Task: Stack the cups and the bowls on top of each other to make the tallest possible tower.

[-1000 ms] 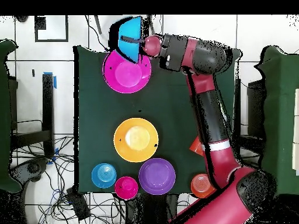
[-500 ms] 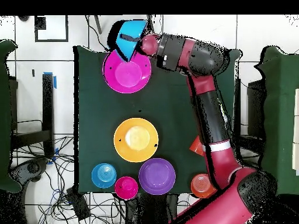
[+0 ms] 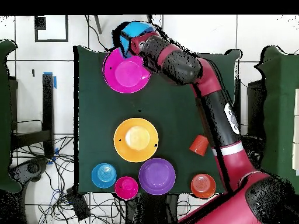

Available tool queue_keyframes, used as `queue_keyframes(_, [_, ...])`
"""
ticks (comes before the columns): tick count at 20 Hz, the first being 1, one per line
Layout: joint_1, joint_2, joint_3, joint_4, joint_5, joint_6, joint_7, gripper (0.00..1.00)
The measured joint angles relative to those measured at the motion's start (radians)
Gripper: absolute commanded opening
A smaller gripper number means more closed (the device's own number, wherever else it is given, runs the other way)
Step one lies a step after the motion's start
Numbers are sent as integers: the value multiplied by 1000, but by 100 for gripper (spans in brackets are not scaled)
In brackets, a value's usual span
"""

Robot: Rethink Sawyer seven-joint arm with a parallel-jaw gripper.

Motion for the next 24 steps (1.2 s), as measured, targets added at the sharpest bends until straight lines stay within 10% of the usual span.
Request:
queue_keyframes(8, [181,-273,-309,20,-248,-264,121,100])
queue_keyframes(16, [84,-183,-190,66,79,-58,137,100])
queue_keyframes(24, [-6,-58,-147,60,209,141,103,100])
